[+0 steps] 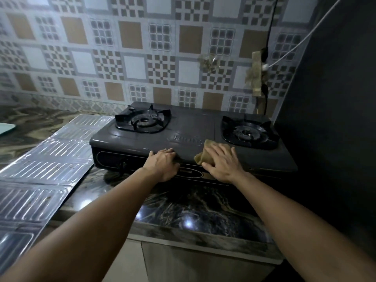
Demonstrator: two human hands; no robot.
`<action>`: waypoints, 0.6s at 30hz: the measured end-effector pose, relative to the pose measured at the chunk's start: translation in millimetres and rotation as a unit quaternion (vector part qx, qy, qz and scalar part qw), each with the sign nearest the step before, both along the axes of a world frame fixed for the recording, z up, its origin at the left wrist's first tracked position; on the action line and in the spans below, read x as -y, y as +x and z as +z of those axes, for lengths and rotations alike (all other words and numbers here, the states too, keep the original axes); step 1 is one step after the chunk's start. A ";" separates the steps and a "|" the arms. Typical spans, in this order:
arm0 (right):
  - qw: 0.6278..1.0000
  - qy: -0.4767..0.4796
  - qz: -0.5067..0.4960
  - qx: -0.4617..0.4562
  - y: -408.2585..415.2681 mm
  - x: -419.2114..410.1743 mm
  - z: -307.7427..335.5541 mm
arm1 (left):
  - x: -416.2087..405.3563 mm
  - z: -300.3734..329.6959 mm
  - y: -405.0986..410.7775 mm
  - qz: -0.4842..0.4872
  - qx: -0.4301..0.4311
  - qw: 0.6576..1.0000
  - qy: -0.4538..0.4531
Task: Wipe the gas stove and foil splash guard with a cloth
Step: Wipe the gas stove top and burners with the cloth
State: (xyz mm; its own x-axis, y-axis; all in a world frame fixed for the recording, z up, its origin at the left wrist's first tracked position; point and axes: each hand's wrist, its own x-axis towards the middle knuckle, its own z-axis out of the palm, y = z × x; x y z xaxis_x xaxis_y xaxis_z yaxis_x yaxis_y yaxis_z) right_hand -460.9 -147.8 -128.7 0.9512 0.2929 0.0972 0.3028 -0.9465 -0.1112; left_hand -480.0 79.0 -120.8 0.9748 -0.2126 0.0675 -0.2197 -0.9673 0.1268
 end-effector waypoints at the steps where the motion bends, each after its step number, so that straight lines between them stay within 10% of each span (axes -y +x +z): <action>1: 1.000 -0.006 0.019 -0.004 4.6 -11.1 1.2 | -7.2 0.8 -0.5 0.001 0.018 1.000 -0.006; 9: 0.989 -0.046 0.134 -0.038 39.8 -105.5 11.6 | -125.3 1.2 9.2 0.201 0.086 0.974 -0.058; 18: 0.975 -0.080 0.205 0.001 70.4 -233.2 10.3 | -223.5 4.6 24.0 0.318 0.000 0.837 -0.444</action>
State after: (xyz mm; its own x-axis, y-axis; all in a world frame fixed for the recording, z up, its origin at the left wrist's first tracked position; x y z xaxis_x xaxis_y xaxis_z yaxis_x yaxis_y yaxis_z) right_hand -390.5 85.4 -118.3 0.7503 0.6608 0.0201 0.6602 -0.7505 0.0292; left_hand -456.0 302.6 -116.2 0.8719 0.4836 -0.0770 0.3044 -0.4120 0.8588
